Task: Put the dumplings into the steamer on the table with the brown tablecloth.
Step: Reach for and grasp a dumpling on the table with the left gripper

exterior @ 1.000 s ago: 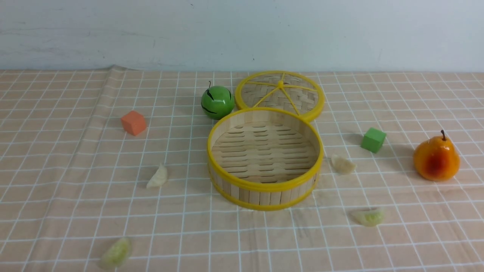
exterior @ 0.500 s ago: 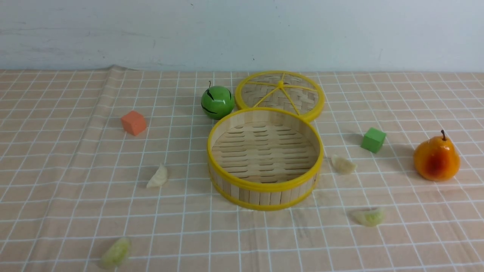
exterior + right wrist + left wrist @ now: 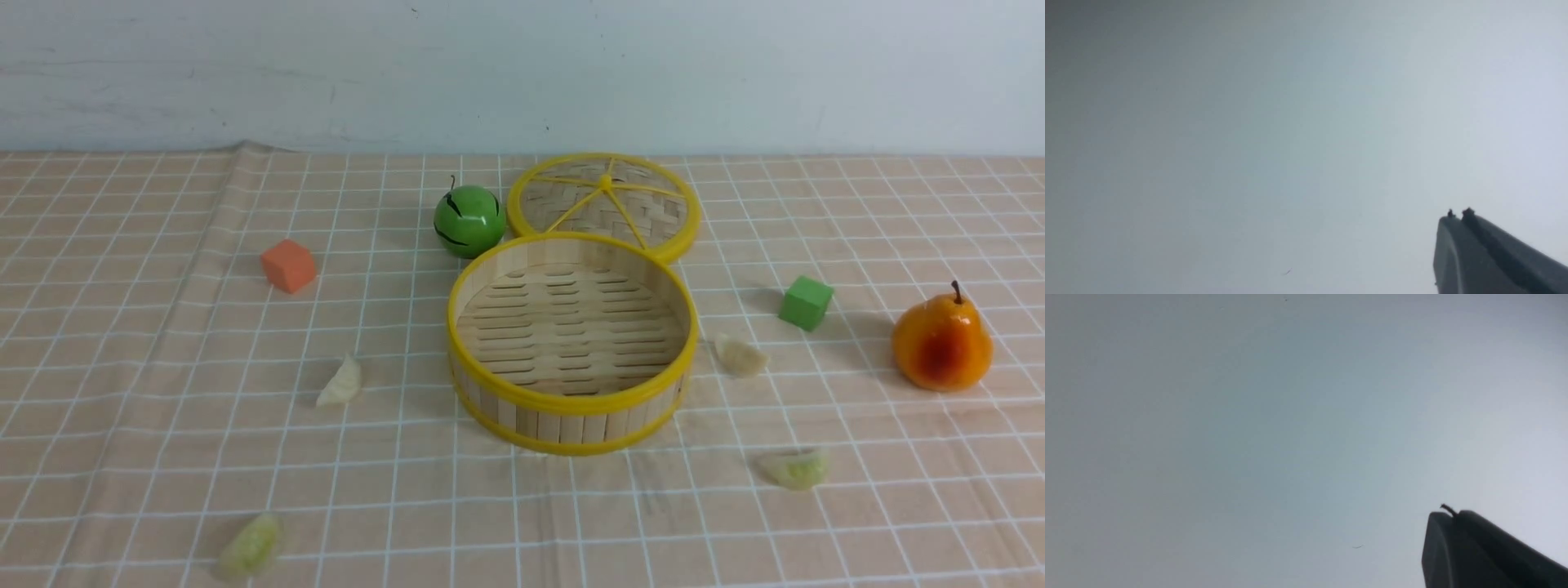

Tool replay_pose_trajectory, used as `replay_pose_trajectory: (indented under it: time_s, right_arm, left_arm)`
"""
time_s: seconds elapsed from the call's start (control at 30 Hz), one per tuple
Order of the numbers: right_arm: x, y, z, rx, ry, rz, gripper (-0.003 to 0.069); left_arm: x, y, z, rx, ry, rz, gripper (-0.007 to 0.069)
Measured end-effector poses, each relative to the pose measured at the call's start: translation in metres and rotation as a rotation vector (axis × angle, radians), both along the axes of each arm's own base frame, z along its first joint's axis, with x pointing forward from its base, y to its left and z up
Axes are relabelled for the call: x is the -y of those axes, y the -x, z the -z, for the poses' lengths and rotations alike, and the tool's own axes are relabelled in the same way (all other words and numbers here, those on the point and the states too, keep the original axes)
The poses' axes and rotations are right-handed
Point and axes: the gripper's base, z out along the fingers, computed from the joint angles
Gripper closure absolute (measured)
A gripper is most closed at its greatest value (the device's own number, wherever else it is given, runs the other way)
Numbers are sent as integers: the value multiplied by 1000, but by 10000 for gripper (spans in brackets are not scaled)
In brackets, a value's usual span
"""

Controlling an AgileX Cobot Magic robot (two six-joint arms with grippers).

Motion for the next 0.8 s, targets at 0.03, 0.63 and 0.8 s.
replay_pose_trajectory:
  time_s: [0.03,0.63,0.8]
  right_arm:
    - [0,-4,-6,-16,28,21,669]
    - [-22,-120,86,-1442,424,-85,666]
    - [-40,-144,99,-1620,519,-157,664]
  left_arm:
    - [-1,-6,-13,-32,14,0,638]
    - [19,-239,104,-1499,3,-139,638]
    - [52,-273,127,-1709,-169,4,638]
